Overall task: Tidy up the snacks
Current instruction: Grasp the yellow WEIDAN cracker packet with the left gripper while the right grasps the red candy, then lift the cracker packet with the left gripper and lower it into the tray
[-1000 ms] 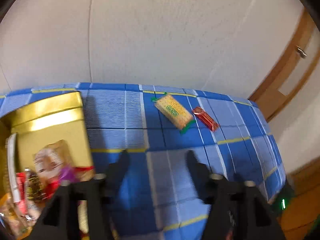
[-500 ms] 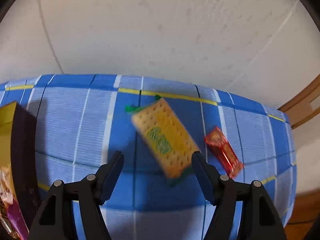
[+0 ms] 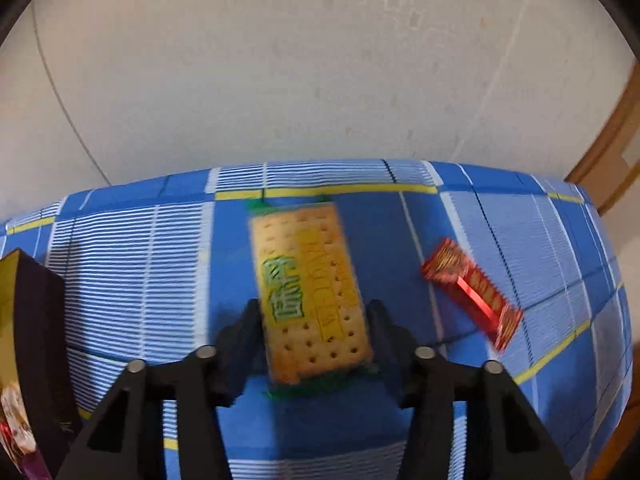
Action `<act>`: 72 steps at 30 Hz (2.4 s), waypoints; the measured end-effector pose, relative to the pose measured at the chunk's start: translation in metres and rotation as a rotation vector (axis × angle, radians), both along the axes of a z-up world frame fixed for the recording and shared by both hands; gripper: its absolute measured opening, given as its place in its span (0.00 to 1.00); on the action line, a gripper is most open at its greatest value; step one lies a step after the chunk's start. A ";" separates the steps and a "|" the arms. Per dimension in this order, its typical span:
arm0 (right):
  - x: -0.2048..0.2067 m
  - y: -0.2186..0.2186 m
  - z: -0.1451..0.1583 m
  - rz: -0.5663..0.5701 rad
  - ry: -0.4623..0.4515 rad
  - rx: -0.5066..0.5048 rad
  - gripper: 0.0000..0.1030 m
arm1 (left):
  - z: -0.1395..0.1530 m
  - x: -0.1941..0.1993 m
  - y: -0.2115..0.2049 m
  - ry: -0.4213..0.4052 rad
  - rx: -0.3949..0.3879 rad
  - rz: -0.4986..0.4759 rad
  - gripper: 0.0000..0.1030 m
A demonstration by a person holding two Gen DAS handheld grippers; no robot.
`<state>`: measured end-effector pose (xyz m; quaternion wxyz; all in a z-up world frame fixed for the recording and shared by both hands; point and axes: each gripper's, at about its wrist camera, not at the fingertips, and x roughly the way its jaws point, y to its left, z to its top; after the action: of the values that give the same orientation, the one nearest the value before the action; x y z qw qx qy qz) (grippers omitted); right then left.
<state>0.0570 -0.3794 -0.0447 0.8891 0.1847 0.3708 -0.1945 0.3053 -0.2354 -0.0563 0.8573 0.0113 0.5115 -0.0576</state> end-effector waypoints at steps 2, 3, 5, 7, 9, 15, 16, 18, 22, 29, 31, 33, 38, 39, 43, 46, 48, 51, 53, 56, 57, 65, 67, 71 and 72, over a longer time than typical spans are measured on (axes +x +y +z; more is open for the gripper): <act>0.000 0.000 0.000 0.002 -0.003 0.001 0.57 | -0.001 -0.009 0.007 -0.014 0.003 -0.026 0.46; 0.000 0.000 0.000 0.005 -0.006 0.002 0.57 | -0.001 -0.016 0.011 -0.023 0.010 -0.038 0.46; 0.001 0.000 0.000 0.010 -0.012 0.004 0.57 | -0.001 -0.028 0.018 -0.035 0.003 -0.046 0.46; 0.001 0.001 0.001 0.015 -0.016 0.003 0.57 | -0.001 -0.041 0.027 -0.045 -0.003 -0.053 0.46; 0.002 0.001 0.001 0.021 -0.020 0.006 0.57 | 0.000 -0.057 0.033 -0.057 -0.004 -0.067 0.46; 0.015 0.006 0.001 0.126 -0.025 0.081 0.58 | 0.001 -0.093 0.051 -0.060 -0.058 -0.083 0.46; 0.020 0.007 0.003 0.158 -0.024 0.089 0.58 | 0.001 -0.096 0.055 -0.061 -0.073 -0.076 0.46; 0.038 0.008 0.010 0.220 -0.020 0.067 0.58 | 0.004 -0.105 0.057 -0.065 -0.087 -0.066 0.46; 0.091 0.013 0.026 0.374 0.014 -0.104 0.58 | -0.001 -0.111 0.053 -0.070 -0.079 -0.073 0.46; 0.170 0.010 0.004 0.491 0.162 -0.151 0.57 | -0.001 -0.128 0.057 -0.101 -0.065 -0.110 0.46; 0.181 0.010 -0.006 0.503 0.192 -0.159 0.57 | -0.002 -0.132 0.054 -0.119 -0.037 -0.132 0.46; 0.184 0.012 -0.009 0.509 0.178 -0.168 0.56 | -0.003 -0.135 0.053 -0.135 -0.025 -0.145 0.46; 0.173 0.015 -0.009 0.485 0.161 -0.160 0.31 | -0.003 -0.136 0.053 -0.151 -0.024 -0.137 0.46; 0.167 0.017 -0.008 0.478 0.158 -0.160 0.31 | -0.004 -0.136 0.053 -0.156 -0.021 -0.138 0.47; 0.145 0.023 -0.009 0.459 0.137 -0.137 0.30 | -0.004 -0.139 0.052 -0.165 -0.015 -0.145 0.47; 0.127 0.027 -0.009 0.430 0.129 -0.122 0.30 | -0.004 -0.139 0.053 -0.165 -0.014 -0.148 0.48; 0.113 0.029 -0.008 0.406 0.122 -0.111 0.25 | -0.004 -0.139 0.053 -0.165 -0.010 -0.155 0.48; 0.088 0.029 -0.006 0.359 0.106 -0.089 0.25 | -0.004 -0.140 0.053 -0.166 -0.006 -0.178 0.47; 0.076 0.032 -0.006 0.334 0.097 -0.081 0.25 | -0.004 -0.141 0.052 -0.166 -0.011 -0.190 0.46; 0.057 0.036 -0.005 0.314 0.081 -0.081 0.25 | -0.003 -0.146 0.052 -0.162 -0.021 -0.204 0.46; 0.052 0.036 -0.005 0.309 0.074 -0.073 0.25 | -0.003 -0.150 0.051 -0.159 -0.029 -0.205 0.46; 0.029 0.029 -0.006 0.258 0.020 -0.007 0.25 | 0.004 -0.176 0.050 -0.158 -0.089 -0.211 0.46; 0.027 0.028 -0.006 0.250 0.011 0.004 0.25 | 0.009 -0.182 0.053 -0.166 -0.102 -0.210 0.46; 0.024 0.029 -0.006 0.248 0.006 0.002 0.25 | 0.021 -0.193 0.058 -0.194 -0.118 -0.219 0.46; 0.025 0.029 -0.006 0.249 0.006 0.000 0.25 | 0.024 -0.195 0.061 -0.198 -0.124 -0.218 0.46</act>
<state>0.0815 -0.3499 -0.0510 0.9053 0.1367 0.3934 -0.0832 0.1107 -0.1746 -0.0321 0.8913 0.0192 0.4156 -0.1803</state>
